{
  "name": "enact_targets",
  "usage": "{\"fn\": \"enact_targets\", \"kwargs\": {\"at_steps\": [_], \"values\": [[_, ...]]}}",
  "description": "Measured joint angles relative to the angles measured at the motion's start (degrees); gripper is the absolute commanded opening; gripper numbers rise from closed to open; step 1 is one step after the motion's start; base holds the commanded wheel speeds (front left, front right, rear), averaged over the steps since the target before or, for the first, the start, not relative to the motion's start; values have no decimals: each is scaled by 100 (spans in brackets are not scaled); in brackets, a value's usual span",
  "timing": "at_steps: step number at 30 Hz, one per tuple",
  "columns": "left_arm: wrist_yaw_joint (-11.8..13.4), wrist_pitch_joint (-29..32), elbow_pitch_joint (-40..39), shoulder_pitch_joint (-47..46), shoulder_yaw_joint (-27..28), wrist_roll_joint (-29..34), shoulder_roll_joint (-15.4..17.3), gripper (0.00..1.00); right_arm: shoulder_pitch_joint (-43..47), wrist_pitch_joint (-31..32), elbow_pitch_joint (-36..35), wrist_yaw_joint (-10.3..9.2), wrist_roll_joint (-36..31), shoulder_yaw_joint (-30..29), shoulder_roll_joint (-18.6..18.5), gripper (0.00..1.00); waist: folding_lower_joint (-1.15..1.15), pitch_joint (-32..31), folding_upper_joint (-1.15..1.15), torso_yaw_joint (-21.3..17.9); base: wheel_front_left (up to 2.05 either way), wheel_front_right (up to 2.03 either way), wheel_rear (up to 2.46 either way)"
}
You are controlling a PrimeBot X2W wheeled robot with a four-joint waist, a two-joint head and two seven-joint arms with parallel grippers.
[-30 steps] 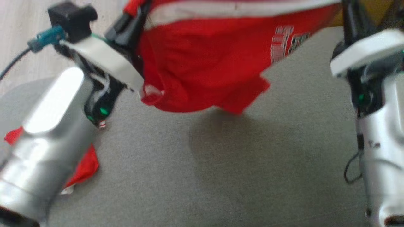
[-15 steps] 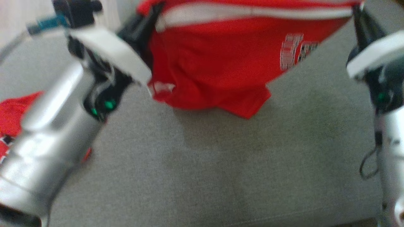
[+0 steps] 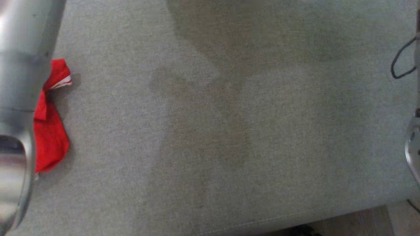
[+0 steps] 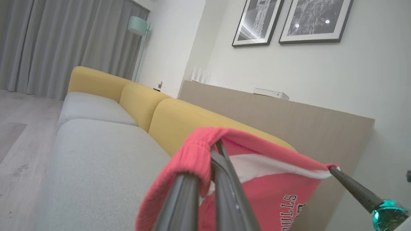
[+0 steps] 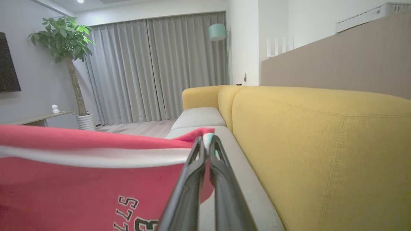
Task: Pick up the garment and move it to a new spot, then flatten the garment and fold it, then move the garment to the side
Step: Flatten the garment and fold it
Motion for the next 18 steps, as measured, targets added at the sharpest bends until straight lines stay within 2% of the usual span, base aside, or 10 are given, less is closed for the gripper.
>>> {"fn": "enact_targets", "kwargs": {"at_steps": [6,10,15,18], "values": [[-84,-189,130,235,-234,-375,-244,0,110,-392,693,0,-116,145,-53,0,-5,-146,1,59,0,0,0],[-84,-96,-309,1176,-654,-884,-193,0,699,-402,1076,0,24,447,-154,0,-4,-261,0,84,0,0,0],[-84,100,-849,2664,-1359,-1377,-13,0,1720,31,1512,0,396,823,-399,0,-4,-453,0,103,0,0,0],[-84,108,-1181,3395,-1731,-1588,76,0,2246,625,1592,0,743,1214,-603,0,-4,-649,0,96,0,0,0]]}}
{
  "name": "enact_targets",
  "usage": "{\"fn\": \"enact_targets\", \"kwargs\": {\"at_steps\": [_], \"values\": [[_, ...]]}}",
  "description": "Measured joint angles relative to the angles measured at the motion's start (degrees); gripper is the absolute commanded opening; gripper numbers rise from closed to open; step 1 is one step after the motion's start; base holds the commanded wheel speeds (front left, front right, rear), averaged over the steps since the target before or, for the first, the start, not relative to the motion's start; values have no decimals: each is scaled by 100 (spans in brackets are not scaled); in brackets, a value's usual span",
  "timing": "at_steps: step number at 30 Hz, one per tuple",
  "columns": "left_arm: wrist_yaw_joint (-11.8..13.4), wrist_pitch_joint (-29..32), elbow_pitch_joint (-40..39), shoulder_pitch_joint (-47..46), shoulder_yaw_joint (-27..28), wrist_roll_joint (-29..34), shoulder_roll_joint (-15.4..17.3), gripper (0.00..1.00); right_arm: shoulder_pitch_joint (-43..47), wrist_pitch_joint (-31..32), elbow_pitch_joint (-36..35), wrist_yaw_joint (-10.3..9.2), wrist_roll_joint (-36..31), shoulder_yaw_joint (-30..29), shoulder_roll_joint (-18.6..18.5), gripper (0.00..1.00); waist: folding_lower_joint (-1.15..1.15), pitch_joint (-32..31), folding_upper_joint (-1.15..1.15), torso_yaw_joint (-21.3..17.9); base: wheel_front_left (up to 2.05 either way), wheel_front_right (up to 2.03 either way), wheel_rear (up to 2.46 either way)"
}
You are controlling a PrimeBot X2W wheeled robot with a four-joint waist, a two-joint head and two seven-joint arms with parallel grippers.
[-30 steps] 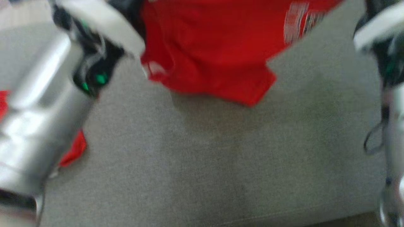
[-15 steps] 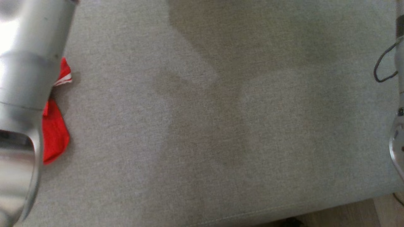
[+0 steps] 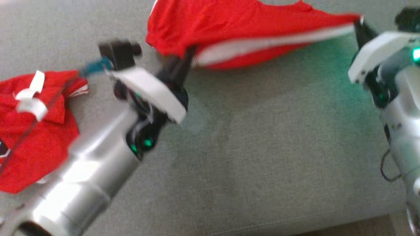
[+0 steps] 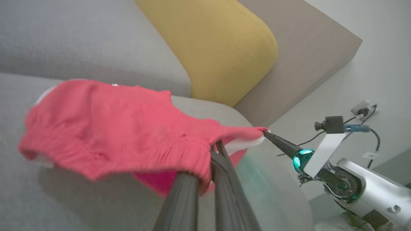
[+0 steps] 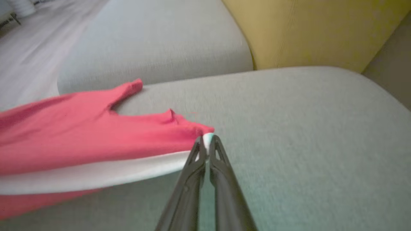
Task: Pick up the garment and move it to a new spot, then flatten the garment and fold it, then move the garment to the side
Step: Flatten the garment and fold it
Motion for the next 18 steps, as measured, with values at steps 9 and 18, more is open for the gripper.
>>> {"fn": "enact_targets", "kwargs": {"at_steps": [9,18], "values": [[0,-126,-292,964,-520,-237,-4,0,776,834,-280,0,682,411,-531,0,-1,-451,0,-146,0,0,0],[0,-299,-396,1568,-726,-538,-155,0,1758,1434,-920,0,1176,536,-962,0,0,-1045,0,-337,0,0,0]]}}
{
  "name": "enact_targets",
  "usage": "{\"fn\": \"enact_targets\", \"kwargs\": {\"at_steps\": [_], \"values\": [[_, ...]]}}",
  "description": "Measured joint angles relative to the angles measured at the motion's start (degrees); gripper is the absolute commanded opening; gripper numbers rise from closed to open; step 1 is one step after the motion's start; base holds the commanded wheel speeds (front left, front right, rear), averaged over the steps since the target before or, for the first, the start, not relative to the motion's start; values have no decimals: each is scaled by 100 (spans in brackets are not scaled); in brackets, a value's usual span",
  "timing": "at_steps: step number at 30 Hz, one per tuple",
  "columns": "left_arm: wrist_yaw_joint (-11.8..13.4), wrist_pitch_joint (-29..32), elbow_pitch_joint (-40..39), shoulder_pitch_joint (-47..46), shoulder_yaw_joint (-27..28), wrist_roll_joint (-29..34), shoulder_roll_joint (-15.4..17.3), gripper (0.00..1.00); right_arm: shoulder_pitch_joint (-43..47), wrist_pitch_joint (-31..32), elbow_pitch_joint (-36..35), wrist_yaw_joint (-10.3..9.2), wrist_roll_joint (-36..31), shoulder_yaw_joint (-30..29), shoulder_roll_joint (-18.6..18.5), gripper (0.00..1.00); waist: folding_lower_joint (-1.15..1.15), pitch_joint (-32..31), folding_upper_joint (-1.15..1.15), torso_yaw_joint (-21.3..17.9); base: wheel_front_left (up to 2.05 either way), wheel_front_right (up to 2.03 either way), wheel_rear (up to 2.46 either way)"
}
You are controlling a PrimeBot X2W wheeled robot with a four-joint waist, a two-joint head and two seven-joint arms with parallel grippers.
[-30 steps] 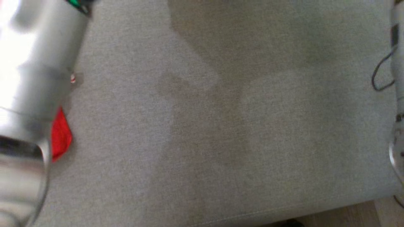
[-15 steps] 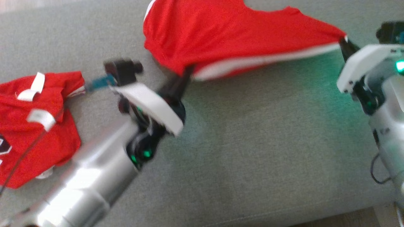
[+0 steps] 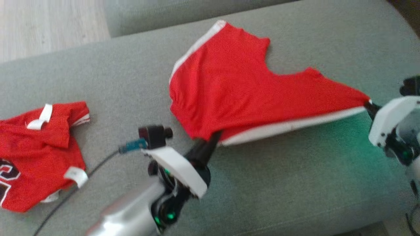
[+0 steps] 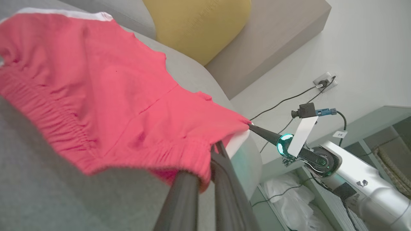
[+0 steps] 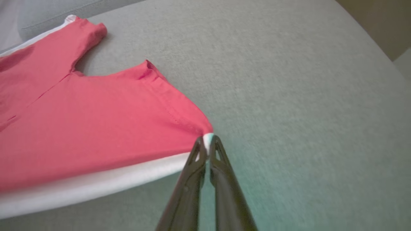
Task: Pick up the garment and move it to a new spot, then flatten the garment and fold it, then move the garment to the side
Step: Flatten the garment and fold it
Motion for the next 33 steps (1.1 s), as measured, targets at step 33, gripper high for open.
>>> {"fn": "enact_targets", "kwargs": {"at_steps": [33], "values": [[56,-253,233,-1250,490,90,-480,0,-2179,-233,-315,0,-1953,-933,653,0,2,1314,0,1053,0,0,0]]}}
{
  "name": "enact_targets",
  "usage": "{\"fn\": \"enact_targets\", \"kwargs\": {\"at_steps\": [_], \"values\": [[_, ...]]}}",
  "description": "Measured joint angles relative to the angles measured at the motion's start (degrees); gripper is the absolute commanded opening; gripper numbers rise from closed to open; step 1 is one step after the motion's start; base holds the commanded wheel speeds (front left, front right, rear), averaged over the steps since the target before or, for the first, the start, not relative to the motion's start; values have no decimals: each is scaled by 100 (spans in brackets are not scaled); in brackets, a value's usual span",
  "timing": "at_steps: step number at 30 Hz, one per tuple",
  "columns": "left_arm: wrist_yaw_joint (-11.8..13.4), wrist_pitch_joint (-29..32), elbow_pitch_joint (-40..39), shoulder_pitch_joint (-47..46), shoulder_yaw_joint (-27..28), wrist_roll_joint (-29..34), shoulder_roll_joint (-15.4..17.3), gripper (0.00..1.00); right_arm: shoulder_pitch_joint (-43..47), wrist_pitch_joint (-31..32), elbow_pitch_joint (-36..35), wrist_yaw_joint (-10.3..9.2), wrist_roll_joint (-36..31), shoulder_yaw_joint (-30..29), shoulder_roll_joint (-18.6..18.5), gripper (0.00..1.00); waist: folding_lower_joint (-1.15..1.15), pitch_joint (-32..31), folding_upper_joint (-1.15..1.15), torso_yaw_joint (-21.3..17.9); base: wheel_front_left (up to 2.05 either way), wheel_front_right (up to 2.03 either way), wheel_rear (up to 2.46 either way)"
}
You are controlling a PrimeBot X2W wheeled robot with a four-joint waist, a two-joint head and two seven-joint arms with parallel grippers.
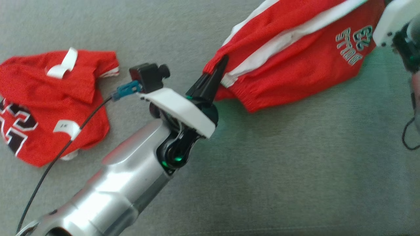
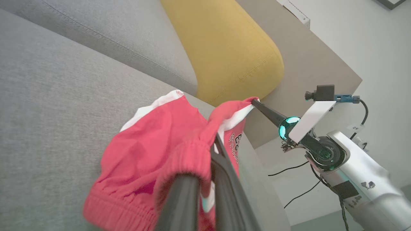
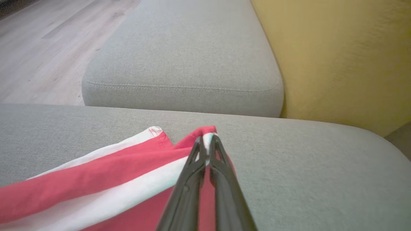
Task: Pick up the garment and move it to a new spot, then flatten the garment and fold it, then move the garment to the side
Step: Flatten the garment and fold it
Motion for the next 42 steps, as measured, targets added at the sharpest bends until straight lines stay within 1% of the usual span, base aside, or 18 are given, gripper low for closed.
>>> {"fn": "enact_targets", "kwargs": {"at_steps": [6,13,22,23,24,25,26,27,28,32,34,36,38,40,41,42], "values": [[-51,-51,215,-198,-85,21,-230,0,-478,-181,737,0,-403,48,7,0,0,333,0,358,0,0,0],[-53,-177,341,-396,-215,19,-398,0,-933,-543,1412,0,-698,-140,-24,0,0,603,0,696,0,0,0],[-54,-404,380,-527,-376,-51,-488,0,-1248,-888,1984,0,-851,-299,-2,0,-1,727,0,876,0,0,0],[-54,-411,387,-527,-431,-52,-492,0,-1253,-932,2045,0,-853,-318,-3,15,-1,729,0,891,0,0,0],[-55,-433,399,-526,-475,-81,-498,0,-1257,-1003,2112,0,-860,-348,-5,100,-2,731,0,904,0,0,0],[-55,-458,420,-525,-486,-105,-504,25,-1260,-1076,2179,0,-920,-388,-9,100,-1,730,0,916,0,0,0],[-55,-460,458,-527,-491,-114,-505,53,-1264,-1150,2252,0,-968,-474,-12,100,-1,724,0,924,0,0,0],[-55,-461,505,-527,-502,-136,-505,94,-1273,-1209,2334,0,-1001,-539,-15,100,-1,713,0,926,0,0,0],[-55,-461,546,-526,-520,-142,-502,100,-1276,-1261,2396,0,-1047,-581,-24,100,-1,698,0,922,0,0,0],[-55,-589,713,-522,-637,-136,-482,100,-1355,-1516,2543,0,-1087,-759,-2,100,-1,604,0,880,0,0,0],[-55,-672,780,-499,-620,-146,-434,100,-1352,-1622,2608,0,-1002,-887,59,100,-2,504,0,843,0,0,0],[-55,-731,781,-483,-547,-233,-371,100,-1343,-1761,2648,0,-692,-1054,186,100,-2,388,0,796,0,0,0],[-55,-784,776,-437,-378,-292,-305,100,-1285,-1891,2655,0,-419,-1073,305,100,-1,248,0,747,0,0,0],[-55,-818,721,-305,-224,-314,-191,100,-1116,-2004,2557,0,-110,-1020,446,100,-2,85,0,690,0,0,0],[-55,-865,688,-97,-77,-314,-77,100,-870,-2089,2387,0,240,-935,556,100,-2,-86,0,623,0,0,0],[-55,-865,667,16,-40,-313,-9,100,-722,-2109,2252,0,417,-844,588,100,-2,-174,0,587,0,0,0]]}}
